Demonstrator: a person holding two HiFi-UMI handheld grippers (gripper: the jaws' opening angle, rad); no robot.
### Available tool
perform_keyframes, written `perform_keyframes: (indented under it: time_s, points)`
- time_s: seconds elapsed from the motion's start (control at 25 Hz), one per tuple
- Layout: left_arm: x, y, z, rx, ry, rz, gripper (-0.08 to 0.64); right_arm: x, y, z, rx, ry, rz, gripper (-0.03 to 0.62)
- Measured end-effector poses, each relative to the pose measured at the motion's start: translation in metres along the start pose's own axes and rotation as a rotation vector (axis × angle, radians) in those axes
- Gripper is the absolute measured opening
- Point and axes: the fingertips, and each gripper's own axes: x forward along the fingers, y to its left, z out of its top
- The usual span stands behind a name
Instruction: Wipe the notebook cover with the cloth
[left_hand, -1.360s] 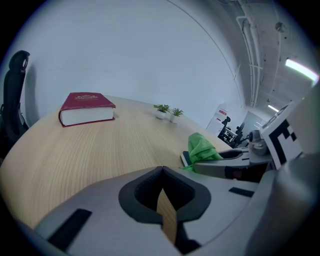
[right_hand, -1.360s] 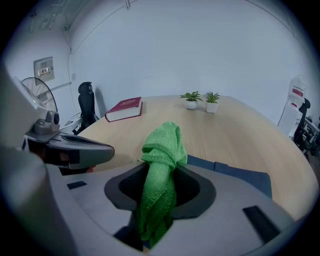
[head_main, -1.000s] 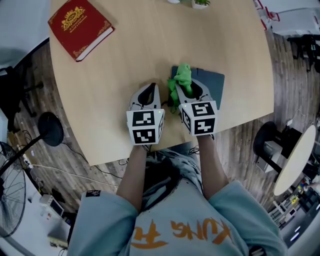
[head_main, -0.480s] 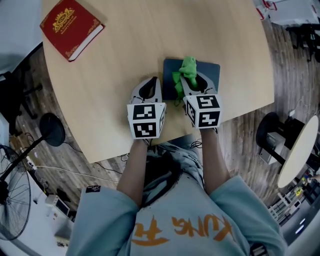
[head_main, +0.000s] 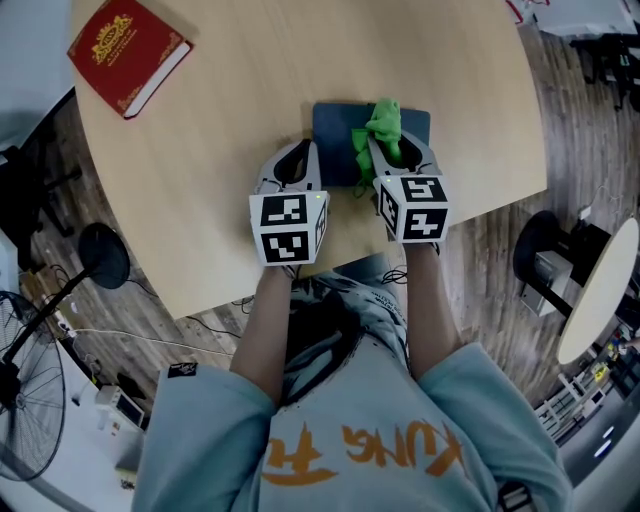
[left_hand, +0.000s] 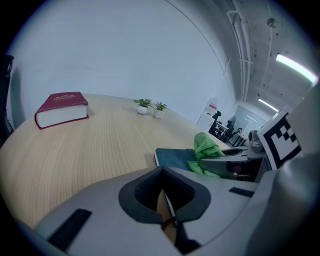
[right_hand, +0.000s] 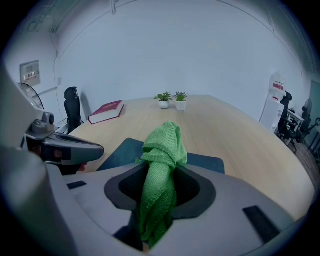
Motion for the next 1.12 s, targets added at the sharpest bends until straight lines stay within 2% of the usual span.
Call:
perform_keyframes:
  time_s: [0.8,1.12]
  points:
    - [0.015,-0.029,0.006,0.042,0.001,-0.010,0.017,-0.023,-0.076,-0.022,0.095,0.000,-0.111,0.129]
    - [0.013,-0.033,0.012,0.030,-0.020,-0.018,0.017,-0.037,-0.098,-0.023,0.103,0.015,-0.185,0.127]
